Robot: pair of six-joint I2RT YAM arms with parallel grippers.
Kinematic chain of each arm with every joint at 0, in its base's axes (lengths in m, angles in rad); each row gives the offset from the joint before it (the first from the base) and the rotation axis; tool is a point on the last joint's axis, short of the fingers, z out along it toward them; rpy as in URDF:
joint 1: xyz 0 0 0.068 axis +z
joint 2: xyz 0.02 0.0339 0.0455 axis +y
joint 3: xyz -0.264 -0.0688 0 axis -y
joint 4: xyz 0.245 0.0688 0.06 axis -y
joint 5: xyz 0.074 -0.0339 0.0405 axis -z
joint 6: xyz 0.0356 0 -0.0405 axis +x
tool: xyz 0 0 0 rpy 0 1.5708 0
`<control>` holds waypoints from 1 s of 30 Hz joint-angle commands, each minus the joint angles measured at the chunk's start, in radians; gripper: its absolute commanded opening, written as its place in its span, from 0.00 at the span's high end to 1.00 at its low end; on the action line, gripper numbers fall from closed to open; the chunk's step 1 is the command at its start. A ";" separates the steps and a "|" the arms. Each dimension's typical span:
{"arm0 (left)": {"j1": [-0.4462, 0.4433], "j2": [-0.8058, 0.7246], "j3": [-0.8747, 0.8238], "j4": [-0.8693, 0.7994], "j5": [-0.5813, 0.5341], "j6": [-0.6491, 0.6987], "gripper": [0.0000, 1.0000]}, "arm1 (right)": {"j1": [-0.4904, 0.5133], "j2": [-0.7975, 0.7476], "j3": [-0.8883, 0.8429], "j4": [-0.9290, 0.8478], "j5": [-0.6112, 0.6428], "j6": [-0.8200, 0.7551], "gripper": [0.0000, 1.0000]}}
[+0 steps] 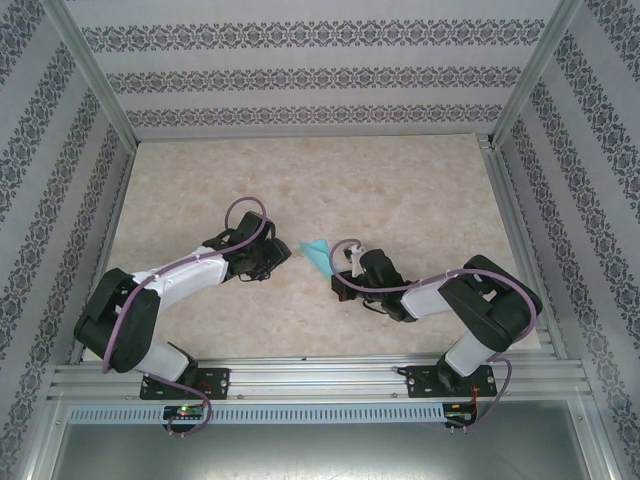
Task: Fold a paper plane with a square sheet of paper (pick it up from the middle)
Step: Fold the wing for the fifth time at the center of the table.
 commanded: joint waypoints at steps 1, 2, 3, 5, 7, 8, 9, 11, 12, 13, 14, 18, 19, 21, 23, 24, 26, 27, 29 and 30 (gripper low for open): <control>0.014 0.032 0.023 0.061 0.064 -0.002 0.39 | -0.005 -0.027 -0.013 0.041 -0.038 0.008 1.00; 0.014 0.043 0.032 0.075 0.082 -0.002 0.37 | -0.003 -0.030 -0.016 0.042 -0.030 -0.003 1.00; 0.014 0.058 0.047 0.081 0.102 -0.003 0.34 | 0.001 -0.035 -0.019 0.043 -0.018 -0.023 1.00; 0.014 0.086 0.080 0.084 0.133 -0.005 0.28 | 0.017 -0.044 -0.022 0.034 0.012 -0.068 1.00; 0.014 0.121 0.115 0.079 0.163 -0.006 0.23 | 0.041 -0.052 -0.018 0.023 0.043 -0.119 1.00; 0.014 0.137 0.129 0.073 0.175 -0.009 0.23 | 0.052 -0.054 -0.018 0.023 0.059 -0.140 1.00; 0.014 0.156 0.144 0.063 0.188 -0.012 0.23 | 0.063 -0.056 -0.017 0.023 0.077 -0.159 1.00; 0.014 0.191 0.164 0.044 0.205 -0.029 0.23 | 0.082 -0.056 -0.017 0.022 0.109 -0.191 1.00; 0.013 0.205 0.168 0.041 0.211 -0.036 0.23 | 0.096 -0.056 -0.013 0.017 0.121 -0.217 1.00; 0.014 0.217 0.170 0.049 0.221 -0.047 0.23 | 0.111 -0.055 -0.008 0.005 0.135 -0.238 1.00; 0.014 0.223 0.169 0.060 0.229 -0.056 0.23 | 0.121 -0.053 -0.001 -0.010 0.150 -0.249 1.00; 0.014 0.235 0.167 0.088 0.243 -0.086 0.24 | 0.153 -0.042 0.003 -0.012 0.177 -0.287 1.00; 0.014 0.242 0.174 0.070 0.243 -0.088 0.27 | 0.164 -0.039 0.002 -0.010 0.187 -0.301 1.00; 0.014 0.260 0.187 0.054 0.255 -0.093 0.35 | 0.182 -0.035 0.006 -0.011 0.215 -0.321 1.00; 0.014 0.277 0.189 0.054 0.271 -0.104 0.45 | 0.194 -0.029 0.012 -0.017 0.231 -0.338 1.00; 0.014 0.281 0.187 0.051 0.276 -0.109 0.48 | 0.198 -0.027 0.013 -0.019 0.238 -0.343 1.00; 0.014 0.284 0.188 0.035 0.274 -0.110 0.55 | 0.203 -0.027 0.014 -0.017 0.255 -0.347 0.99; 0.014 0.285 0.186 0.027 0.273 -0.107 0.60 | 0.206 -0.028 0.014 -0.017 0.260 -0.351 0.99; 0.014 0.285 0.186 0.015 0.273 -0.106 0.69 | 0.212 -0.031 0.017 -0.022 0.269 -0.362 0.98; 0.014 0.285 0.185 0.009 0.271 -0.104 0.73 | 0.216 -0.033 0.018 -0.025 0.275 -0.369 0.98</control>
